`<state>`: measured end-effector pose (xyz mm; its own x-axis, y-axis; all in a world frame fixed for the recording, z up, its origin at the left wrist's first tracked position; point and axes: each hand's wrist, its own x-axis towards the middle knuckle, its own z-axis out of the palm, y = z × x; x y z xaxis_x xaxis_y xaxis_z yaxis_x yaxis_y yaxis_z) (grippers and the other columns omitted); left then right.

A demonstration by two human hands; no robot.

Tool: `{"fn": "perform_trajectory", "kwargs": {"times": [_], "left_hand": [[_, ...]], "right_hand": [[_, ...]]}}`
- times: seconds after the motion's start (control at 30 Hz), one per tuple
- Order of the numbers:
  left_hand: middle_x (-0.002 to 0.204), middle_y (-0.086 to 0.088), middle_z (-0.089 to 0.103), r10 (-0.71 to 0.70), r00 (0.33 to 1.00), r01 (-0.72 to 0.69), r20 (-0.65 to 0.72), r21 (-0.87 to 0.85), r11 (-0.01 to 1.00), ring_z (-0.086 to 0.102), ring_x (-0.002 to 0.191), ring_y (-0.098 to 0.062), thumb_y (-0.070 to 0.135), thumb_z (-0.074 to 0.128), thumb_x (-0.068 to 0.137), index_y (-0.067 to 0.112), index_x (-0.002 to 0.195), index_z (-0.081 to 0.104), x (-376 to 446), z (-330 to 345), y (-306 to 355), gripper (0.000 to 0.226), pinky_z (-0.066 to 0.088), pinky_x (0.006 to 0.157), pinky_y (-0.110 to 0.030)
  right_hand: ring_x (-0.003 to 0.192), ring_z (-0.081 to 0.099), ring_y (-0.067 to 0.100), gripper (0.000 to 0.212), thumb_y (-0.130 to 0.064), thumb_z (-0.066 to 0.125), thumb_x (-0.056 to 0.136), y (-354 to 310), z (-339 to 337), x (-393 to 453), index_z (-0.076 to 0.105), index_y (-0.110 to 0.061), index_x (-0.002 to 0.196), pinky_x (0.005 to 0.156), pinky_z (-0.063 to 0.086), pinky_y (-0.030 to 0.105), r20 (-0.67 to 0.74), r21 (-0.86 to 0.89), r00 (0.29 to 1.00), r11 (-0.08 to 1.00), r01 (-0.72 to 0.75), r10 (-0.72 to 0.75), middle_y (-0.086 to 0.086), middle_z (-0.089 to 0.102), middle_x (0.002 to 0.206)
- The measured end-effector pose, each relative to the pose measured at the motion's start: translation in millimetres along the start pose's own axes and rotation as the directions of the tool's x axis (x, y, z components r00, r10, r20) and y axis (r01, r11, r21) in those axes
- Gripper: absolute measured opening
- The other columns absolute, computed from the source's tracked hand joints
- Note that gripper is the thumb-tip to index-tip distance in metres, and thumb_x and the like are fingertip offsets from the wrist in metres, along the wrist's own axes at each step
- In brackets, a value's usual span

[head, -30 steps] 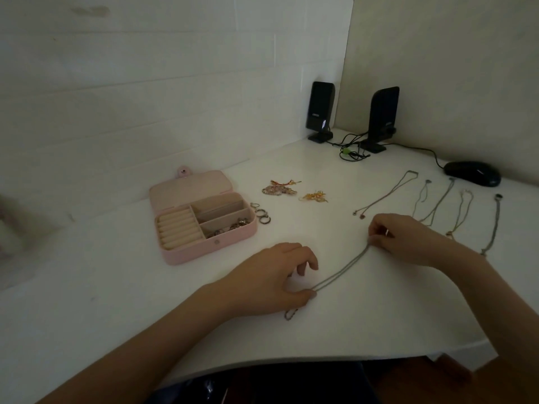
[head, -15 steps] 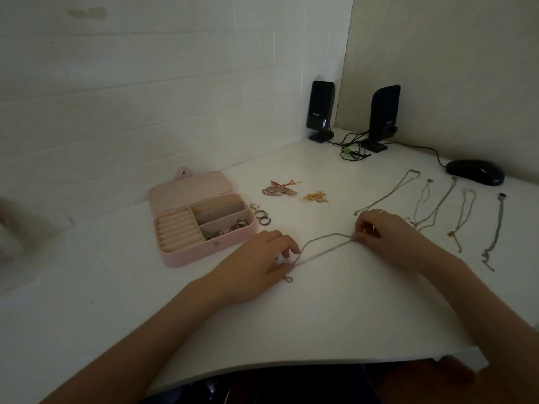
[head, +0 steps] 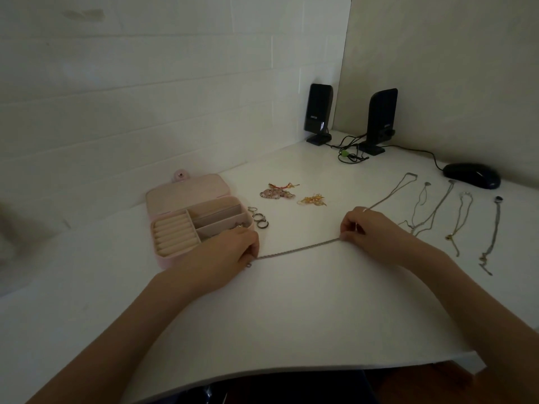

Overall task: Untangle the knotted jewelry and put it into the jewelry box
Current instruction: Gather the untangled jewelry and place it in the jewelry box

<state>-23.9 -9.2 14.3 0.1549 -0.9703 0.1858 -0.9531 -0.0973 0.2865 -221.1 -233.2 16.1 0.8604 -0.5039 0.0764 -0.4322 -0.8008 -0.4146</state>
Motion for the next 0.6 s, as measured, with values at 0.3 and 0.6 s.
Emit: {"fn": "perform_trajectory", "kwargs": {"times": [0.3,0.6], "left_hand": [[0.097,0.009,0.057,-0.205,0.965,0.098,-0.165,-0.497,0.862,0.055,0.074,-0.001,0.021,0.064,0.09,0.024,0.115,0.046,2.2,-0.6,18.6,0.031,0.05,0.072,-0.022],[0.067,0.005,0.061,-0.303,0.952,0.158,0.034,-0.905,0.395,0.062,0.065,-0.006,0.013,0.05,0.096,0.014,0.104,0.059,10.7,-7.6,38.8,0.012,0.053,0.077,-0.026]], "right_hand": [[0.085,0.057,0.001,0.011,-0.018,0.043,0.1,-43.8,5.4,5.9,0.051,-0.02,0.092,0.074,0.046,0.016,-0.1,0.292,0.991,0.949,0.115,-0.089,-0.007,0.06,0.097],[0.058,0.059,-0.001,0.02,-0.002,0.051,0.095,-108.0,-4.9,37.4,0.048,-0.016,0.081,0.06,0.047,0.012,-0.197,0.571,0.96,0.773,0.277,-0.199,-0.001,0.063,0.067]]}}
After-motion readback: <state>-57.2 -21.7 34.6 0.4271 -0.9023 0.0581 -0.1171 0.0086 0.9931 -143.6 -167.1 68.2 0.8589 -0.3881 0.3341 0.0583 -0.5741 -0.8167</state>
